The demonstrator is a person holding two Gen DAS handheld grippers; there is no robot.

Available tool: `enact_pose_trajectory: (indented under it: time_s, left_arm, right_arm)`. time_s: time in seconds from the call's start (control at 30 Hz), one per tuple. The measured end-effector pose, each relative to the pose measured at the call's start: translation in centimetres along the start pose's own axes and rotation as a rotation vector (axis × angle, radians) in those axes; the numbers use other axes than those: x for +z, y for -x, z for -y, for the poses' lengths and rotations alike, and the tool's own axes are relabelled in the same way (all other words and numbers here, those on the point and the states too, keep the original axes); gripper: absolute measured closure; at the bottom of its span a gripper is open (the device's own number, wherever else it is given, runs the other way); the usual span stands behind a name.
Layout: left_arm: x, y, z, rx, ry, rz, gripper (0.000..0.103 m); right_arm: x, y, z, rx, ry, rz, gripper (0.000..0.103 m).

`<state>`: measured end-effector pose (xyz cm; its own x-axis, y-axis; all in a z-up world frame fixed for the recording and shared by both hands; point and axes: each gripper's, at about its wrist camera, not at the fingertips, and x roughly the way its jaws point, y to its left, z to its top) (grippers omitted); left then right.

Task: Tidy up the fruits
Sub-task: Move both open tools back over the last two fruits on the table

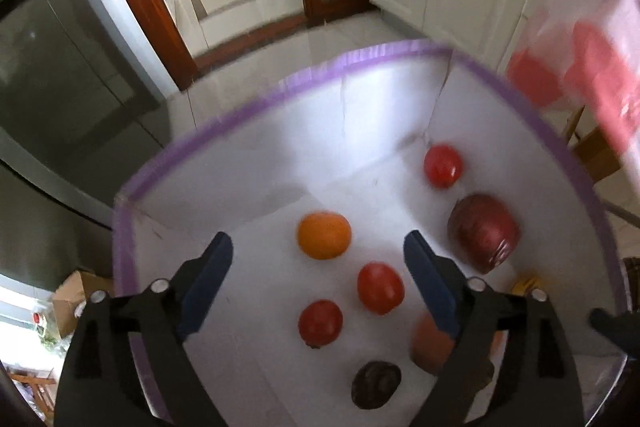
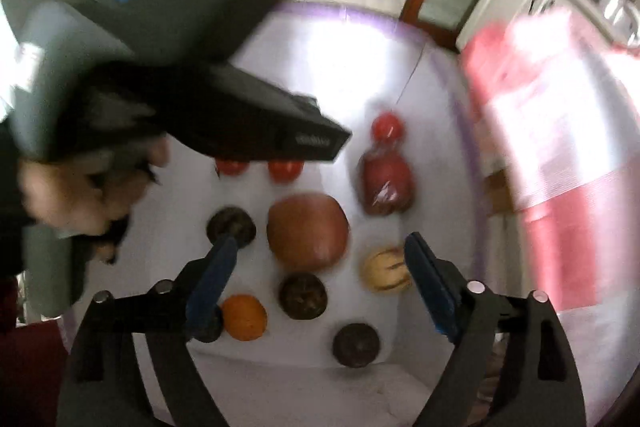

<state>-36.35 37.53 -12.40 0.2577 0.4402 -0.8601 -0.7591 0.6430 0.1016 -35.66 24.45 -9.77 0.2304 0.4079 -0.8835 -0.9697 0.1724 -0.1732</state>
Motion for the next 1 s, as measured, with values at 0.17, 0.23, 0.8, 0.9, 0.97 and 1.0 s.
enact_pose_trajectory:
  time_s: [0.17, 0.23, 0.8, 0.9, 0.97, 1.0]
  left_arm:
    - [1.6, 6.6, 0.6, 0.026, 0.013, 0.248, 0.002]
    - [2.5, 9.0, 1.5, 0.013, 0.003, 0.323, 0.002]
    - [9.9, 21.9, 32.4, -0.382, -0.375, 0.376, 0.002]
    - [11.1, 21.1, 39.9, -0.438, -0.373, 0.326, 0.002]
    - [11.6, 21.1, 43.8, -0.453, -0.364, 0.33, 0.002]
    - [12.1, 21.0, 46.0, -0.454, -0.346, 0.34, 0.002]
  right_arm:
    - [-0.5, 7.4, 2.2, 0.027, -0.046, 0.159, 0.019]
    - [-1.1, 10.8, 3.3, 0.011, -0.061, 0.237, 0.018]
    - [-15.9, 25.4, 23.5, -0.432, -0.597, 0.491, 0.015]
    - [-19.1, 25.7, 28.5, -0.51, -0.731, 0.468, 0.015]
    - [-20.8, 26.0, 31.1, -0.539, -0.787, 0.466, 0.015]
    - [-21.6, 26.5, 32.3, -0.549, -0.811, 0.471, 0.015]
